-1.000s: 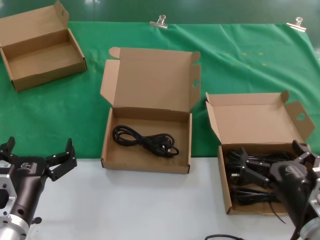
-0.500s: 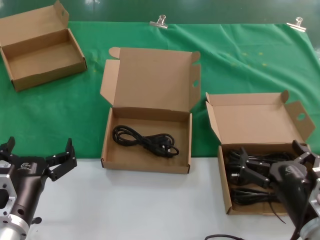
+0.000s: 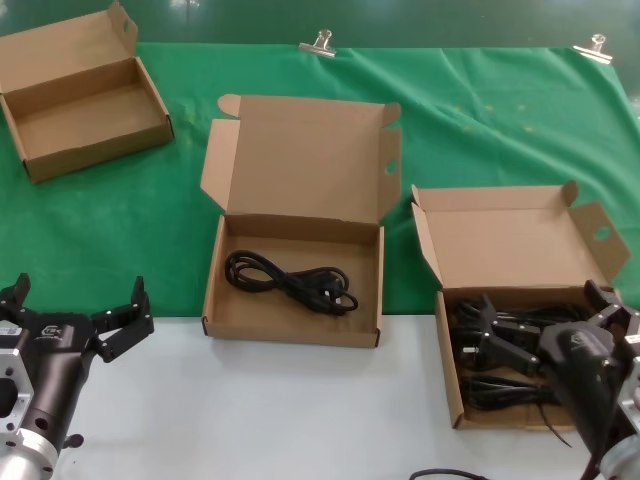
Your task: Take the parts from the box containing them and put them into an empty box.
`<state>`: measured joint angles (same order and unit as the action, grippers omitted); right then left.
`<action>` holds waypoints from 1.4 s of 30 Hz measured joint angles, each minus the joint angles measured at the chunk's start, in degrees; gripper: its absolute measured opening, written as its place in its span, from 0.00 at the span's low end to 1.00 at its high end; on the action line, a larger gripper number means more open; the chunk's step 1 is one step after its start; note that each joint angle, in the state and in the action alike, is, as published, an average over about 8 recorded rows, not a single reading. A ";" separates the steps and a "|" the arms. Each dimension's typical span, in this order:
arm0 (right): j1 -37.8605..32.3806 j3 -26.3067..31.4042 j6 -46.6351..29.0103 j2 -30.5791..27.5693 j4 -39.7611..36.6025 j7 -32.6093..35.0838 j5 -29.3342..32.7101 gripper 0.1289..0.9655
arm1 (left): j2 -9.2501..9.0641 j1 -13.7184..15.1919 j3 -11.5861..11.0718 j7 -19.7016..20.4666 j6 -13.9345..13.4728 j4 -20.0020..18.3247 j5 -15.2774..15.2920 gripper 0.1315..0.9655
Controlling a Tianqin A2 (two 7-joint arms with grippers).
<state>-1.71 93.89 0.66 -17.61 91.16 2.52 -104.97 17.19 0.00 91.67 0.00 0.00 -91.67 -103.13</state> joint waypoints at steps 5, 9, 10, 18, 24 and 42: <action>0.00 0.00 0.00 0.00 0.00 0.00 0.00 1.00 | 0.00 0.00 0.00 0.00 0.00 0.00 0.00 1.00; 0.00 0.00 0.00 0.00 0.00 0.00 0.00 1.00 | 0.00 0.00 0.00 0.00 0.00 0.00 0.00 1.00; 0.00 0.00 0.00 0.00 0.00 0.00 0.00 1.00 | 0.00 0.00 0.00 0.00 0.00 0.00 0.00 1.00; 0.00 0.00 0.00 0.00 0.00 0.00 0.00 1.00 | 0.00 0.00 0.00 0.00 0.00 0.00 0.00 1.00; 0.00 0.00 0.00 0.00 0.00 0.00 0.00 1.00 | 0.00 0.00 0.00 0.00 0.00 0.00 0.00 1.00; 0.00 0.00 0.00 0.00 0.00 0.00 0.00 1.00 | 0.00 0.00 0.00 0.00 0.00 0.00 0.00 1.00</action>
<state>-1.71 93.89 0.66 -17.61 91.16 2.52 -104.97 17.19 0.00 91.67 0.00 0.00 -91.67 -103.13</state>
